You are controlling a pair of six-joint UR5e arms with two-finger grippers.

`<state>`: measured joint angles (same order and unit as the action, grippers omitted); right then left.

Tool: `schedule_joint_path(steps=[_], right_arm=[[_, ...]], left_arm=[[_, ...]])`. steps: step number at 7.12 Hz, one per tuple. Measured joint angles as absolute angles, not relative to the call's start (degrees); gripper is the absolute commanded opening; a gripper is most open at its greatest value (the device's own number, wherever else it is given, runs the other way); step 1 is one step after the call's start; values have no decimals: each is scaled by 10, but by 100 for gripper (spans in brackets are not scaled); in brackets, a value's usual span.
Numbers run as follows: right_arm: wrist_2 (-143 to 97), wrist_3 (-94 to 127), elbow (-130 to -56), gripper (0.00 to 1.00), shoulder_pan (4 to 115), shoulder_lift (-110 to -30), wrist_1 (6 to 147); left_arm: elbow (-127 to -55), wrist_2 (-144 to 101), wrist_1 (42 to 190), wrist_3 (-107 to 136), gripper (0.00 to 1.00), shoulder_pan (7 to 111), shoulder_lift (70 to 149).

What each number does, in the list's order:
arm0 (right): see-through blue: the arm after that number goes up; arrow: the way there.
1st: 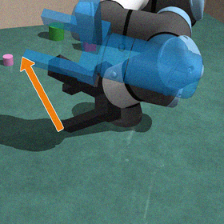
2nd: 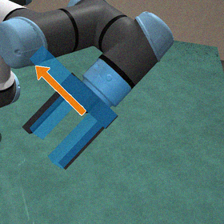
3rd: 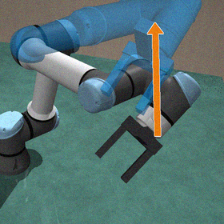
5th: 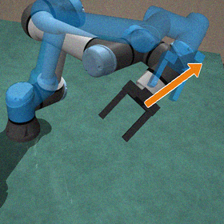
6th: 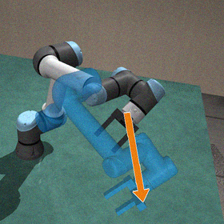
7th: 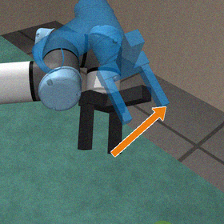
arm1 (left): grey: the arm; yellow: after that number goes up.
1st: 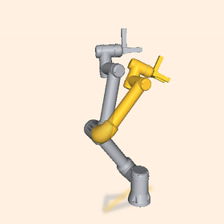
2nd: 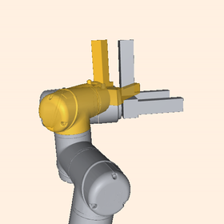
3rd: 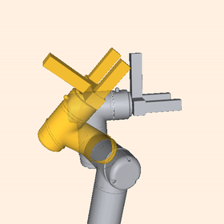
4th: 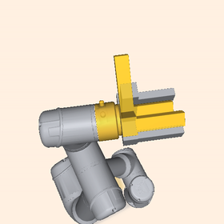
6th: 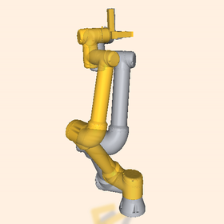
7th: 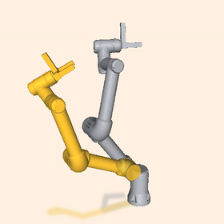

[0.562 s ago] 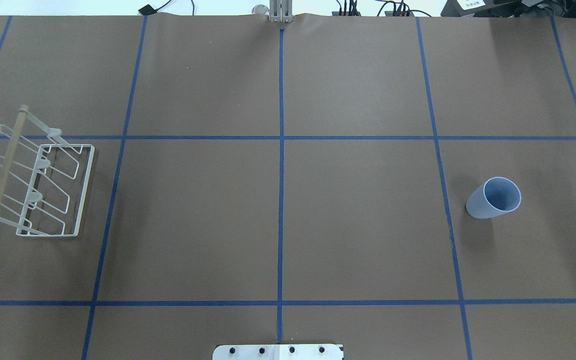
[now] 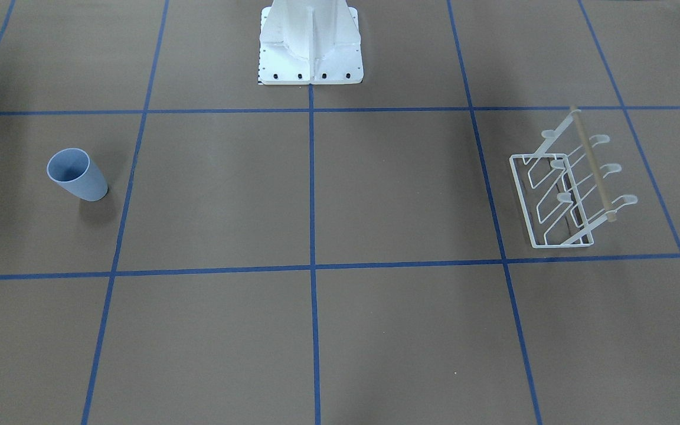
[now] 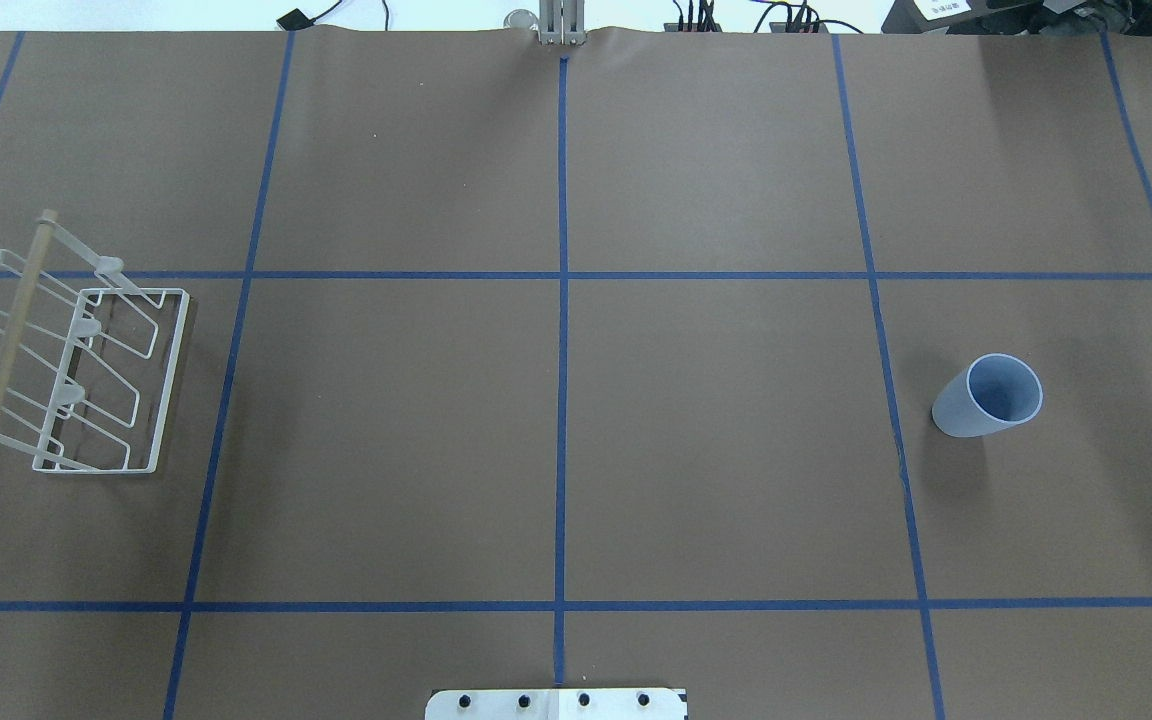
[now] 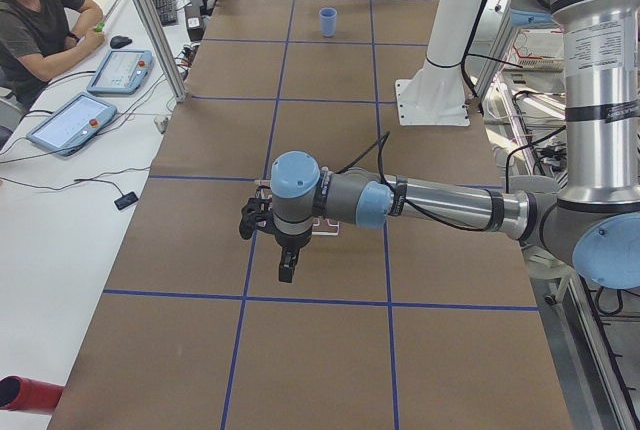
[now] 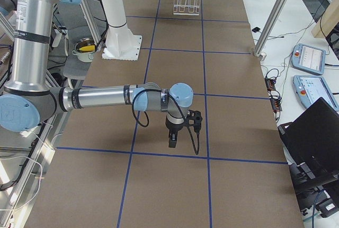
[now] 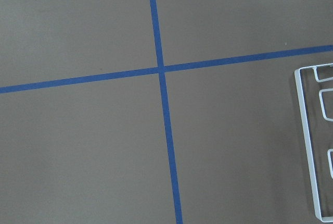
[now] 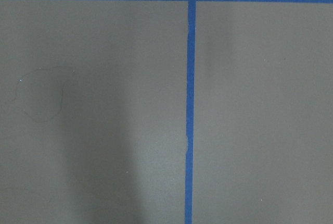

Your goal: Hang cup on cup holder

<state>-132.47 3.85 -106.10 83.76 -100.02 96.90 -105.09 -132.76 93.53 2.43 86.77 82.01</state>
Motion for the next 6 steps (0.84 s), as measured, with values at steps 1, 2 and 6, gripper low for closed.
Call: schedule_joint_path(steps=[1,2,6], right_arm=[[-1325,40,-1060,100,838,-1000,963],[-1325,41,-1059,100,837,-1000,950],[-1363,41,-1059,100,836,-1000,934]], left_arm=[[-1051,-1328,940,24,98,868,820],[-1051,-1331,950,24,98,868,820],[-1023,-1348,1003,26,98,867,823]])
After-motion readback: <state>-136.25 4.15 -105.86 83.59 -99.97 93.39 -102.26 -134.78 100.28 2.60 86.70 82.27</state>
